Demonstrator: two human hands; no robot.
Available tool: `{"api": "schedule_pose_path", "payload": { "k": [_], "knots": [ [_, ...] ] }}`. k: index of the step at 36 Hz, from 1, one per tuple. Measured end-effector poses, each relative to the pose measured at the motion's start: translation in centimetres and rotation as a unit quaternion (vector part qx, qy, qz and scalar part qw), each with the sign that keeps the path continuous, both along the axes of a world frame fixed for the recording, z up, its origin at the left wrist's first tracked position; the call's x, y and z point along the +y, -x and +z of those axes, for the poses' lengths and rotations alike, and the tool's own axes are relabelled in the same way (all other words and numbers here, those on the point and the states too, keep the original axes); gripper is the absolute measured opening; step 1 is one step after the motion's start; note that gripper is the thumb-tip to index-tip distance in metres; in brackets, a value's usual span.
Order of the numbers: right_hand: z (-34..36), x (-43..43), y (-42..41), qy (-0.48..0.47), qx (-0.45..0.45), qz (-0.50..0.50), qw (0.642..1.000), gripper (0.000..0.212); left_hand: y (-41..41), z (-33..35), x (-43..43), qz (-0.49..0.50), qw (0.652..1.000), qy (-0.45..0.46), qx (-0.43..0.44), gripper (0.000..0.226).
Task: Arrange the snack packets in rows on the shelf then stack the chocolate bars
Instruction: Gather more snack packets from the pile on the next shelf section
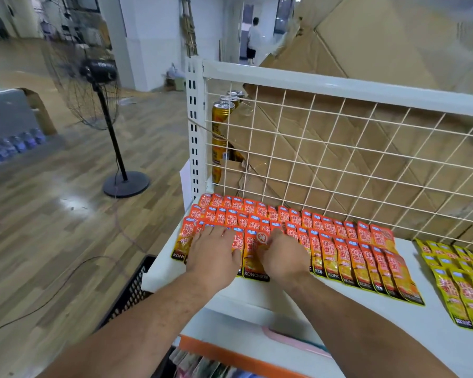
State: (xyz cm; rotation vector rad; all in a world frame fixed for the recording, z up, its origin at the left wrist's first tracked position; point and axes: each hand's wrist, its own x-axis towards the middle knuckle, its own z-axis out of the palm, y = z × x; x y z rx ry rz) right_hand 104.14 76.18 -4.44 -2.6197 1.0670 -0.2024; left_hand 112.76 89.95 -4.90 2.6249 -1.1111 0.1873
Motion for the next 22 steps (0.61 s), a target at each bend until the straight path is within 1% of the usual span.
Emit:
{"api": "schedule_pose_path", "payload": {
  "k": [2,5,7,10,11,12,15,16,22],
  "knots": [
    [0.3,0.0,0.8,0.016,-0.008,0.007,1.0,0.03,0.2,0.2,-0.3,-0.022,1.0,0.007,0.009,0.047],
    [0.6,-0.1,2.4,0.071,-0.003,0.031,0.997,0.052,0.6,0.1,-0.9,-0.054,0.998,0.011,0.02,0.052],
    [0.6,-0.2,3.9,0.093,0.002,0.036,0.995,0.058,1.2,-0.3,-1.6,-0.08,0.996,0.009,0.034,0.055],
    [1.0,-0.1,6.7,0.067,0.071,0.016,0.995,0.086,2.5,-1.0,-3.1,-0.119,0.992,-0.007,0.046,0.059],
    [0.8,-0.3,7.7,0.059,0.086,0.006,0.995,0.089,3.0,-1.2,-3.6,-0.134,0.99,-0.013,0.045,0.06],
    [0.6,-0.5,8.7,0.058,0.095,-0.006,0.994,0.088,3.7,-1.3,-4.1,-0.15,0.988,-0.016,0.045,0.06],
    [0.2,-1.4,12.2,0.063,0.121,-0.043,0.99,0.071,5.9,-1.5,-5.8,-0.197,0.979,-0.029,0.046,0.061],
    [0.2,-1.5,13.3,0.064,0.12,-0.057,0.989,0.069,6.7,-1.4,-6.4,-0.209,0.976,-0.033,0.048,0.061],
    [0.2,-2.6,19.6,0.05,0.112,-0.132,0.984,0.072,12.5,-0.4,-9.0,-0.27,0.959,-0.061,0.058,0.062]
  ]
}}
